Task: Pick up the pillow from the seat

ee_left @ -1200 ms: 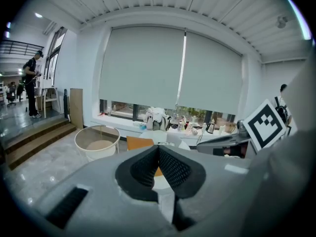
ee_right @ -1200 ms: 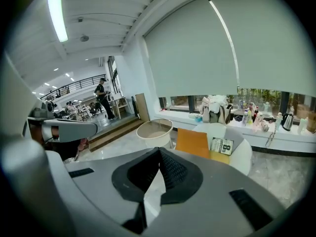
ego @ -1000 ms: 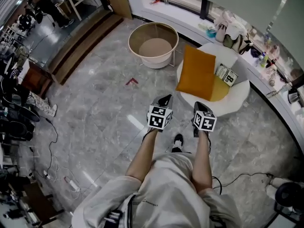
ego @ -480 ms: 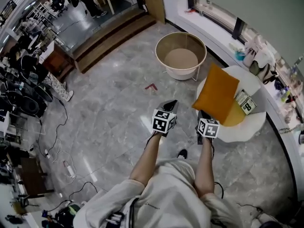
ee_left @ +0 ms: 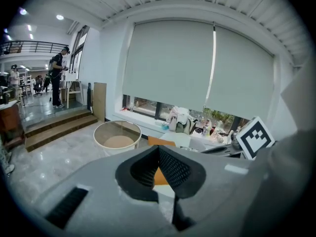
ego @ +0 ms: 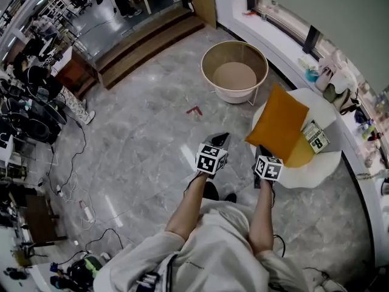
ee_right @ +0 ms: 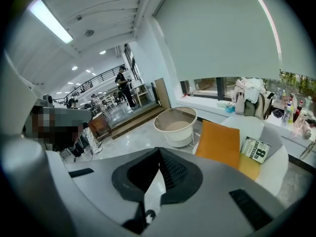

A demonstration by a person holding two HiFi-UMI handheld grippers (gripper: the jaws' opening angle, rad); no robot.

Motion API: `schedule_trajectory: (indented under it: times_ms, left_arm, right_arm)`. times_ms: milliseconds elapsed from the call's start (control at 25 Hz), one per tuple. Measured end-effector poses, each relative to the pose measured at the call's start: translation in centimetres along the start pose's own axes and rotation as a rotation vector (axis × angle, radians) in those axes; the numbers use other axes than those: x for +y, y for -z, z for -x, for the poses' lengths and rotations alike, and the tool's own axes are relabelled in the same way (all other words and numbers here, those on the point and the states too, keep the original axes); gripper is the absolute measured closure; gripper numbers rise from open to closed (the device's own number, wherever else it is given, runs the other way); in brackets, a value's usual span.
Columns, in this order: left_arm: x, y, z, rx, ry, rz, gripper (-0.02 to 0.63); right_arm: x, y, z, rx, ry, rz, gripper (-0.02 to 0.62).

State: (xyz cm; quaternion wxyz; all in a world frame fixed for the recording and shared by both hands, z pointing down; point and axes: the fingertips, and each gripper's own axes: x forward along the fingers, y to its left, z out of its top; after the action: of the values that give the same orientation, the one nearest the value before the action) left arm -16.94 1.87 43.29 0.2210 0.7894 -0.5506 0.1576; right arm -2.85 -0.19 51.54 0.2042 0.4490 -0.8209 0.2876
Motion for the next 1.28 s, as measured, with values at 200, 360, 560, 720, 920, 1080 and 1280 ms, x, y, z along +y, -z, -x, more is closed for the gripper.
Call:
schedule_trajectory:
  times_ms: [200, 360, 560, 720, 920, 1080, 1280]
  left_arm:
    - [-0.4, -0.3, -2.2, 0.002, 0.039, -0.006, 0.597]
    - [0.5, -0.5, -5.3, 0.026, 0.075, 0.003, 0.597]
    - [2.6, -3.8, -9.3, 0.023, 0.135, -0.031, 0.597]
    - [5.0, -5.6, -12.3, 0.039, 0.190, -0.042, 0.597]
    - [7.2, -6.6, -16.2, 0.103, 0.251, -0.068, 0.597]
    - [10.3, -7.4, -18.8, 0.149, 0.294, -0.083, 0.598]
    - [13.4, -8.5, -22.3, 0.183, 0.353, -0.077, 0.597]
  right_arm:
    - [-1.8, 0.0, -0.9, 0.012, 0.031, -0.012, 0.588]
    - [-3.6, -0.7, -2.7, 0.026, 0.067, -0.024, 0.588]
    - [-5.6, -5.0, -6.1, -0.008, 0.148, -0.057, 0.588]
    - [-5.0, -7.0, -9.9, 0.000, 0.200, -0.081, 0.588]
    - [-4.7, -8.6, -14.3, 0.021, 0.206, -0.119, 0.588]
    - [-4.5, -9.3, -17.7, 0.035, 0.241, -0.181, 0.588]
    - [-4.8, -10.6, -20.6, 0.053, 0.297, -0.203, 0.588]
